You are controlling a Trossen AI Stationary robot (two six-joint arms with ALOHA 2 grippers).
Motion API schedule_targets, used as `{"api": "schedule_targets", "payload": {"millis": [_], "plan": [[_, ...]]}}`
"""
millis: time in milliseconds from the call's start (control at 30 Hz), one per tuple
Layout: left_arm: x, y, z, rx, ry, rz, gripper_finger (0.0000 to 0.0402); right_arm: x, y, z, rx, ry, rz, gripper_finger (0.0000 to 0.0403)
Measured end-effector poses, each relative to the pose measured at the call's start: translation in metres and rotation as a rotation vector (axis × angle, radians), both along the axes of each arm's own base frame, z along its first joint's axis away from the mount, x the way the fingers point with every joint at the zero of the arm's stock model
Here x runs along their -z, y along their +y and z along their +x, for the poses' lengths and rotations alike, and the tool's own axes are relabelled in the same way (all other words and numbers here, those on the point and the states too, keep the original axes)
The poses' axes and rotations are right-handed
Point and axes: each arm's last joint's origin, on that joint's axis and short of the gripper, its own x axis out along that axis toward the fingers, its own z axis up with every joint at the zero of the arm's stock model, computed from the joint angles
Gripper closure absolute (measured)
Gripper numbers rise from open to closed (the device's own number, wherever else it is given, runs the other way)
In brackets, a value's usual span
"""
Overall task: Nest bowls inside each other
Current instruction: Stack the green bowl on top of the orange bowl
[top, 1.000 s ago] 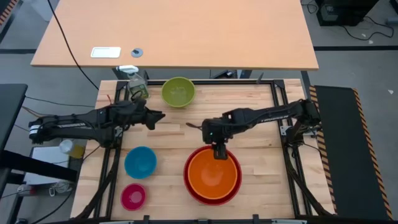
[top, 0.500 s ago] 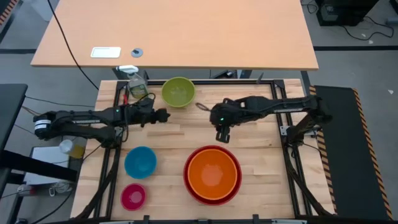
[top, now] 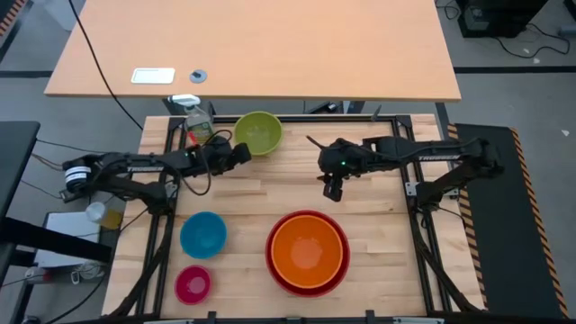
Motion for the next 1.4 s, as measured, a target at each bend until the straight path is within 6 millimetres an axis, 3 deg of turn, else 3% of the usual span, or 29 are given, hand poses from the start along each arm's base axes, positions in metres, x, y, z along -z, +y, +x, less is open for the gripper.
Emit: {"api": "schedule_targets", "payload": {"millis": [167,400,600,933,1133,1400], "plan": [[0.016,0.016,0.003,-0.075,0.029,-0.033,0.0131,0.019,-0.001,0.001,-0.036,-0.003,0.001,0.0229],[0.028,0.036,0.013,-0.135,-0.035,-0.016,0.0164,0.038,-0.005,-0.002,-0.032,0.031,0.008,0.0229],[0.039,0.038,0.016,-0.138,-0.028,-0.051,0.0238,0.041,-0.006,-0.003,-0.043,0.047,0.007,0.0229],[0.038,0.035,0.017,-0.100,-0.027,-0.056,0.0386,0.041,-0.012,-0.003,-0.026,0.040,0.040,0.0229],[0.027,0.034,0.025,0.125,-0.116,-0.014,0.0381,0.041,-0.026,-0.007,0.024,0.045,0.105,0.0235],[-0.020,0.004,0.054,0.548,-0.219,0.098,0.0387,0.035,-0.043,-0.023,0.231,0.058,0.102,0.0239]]}}
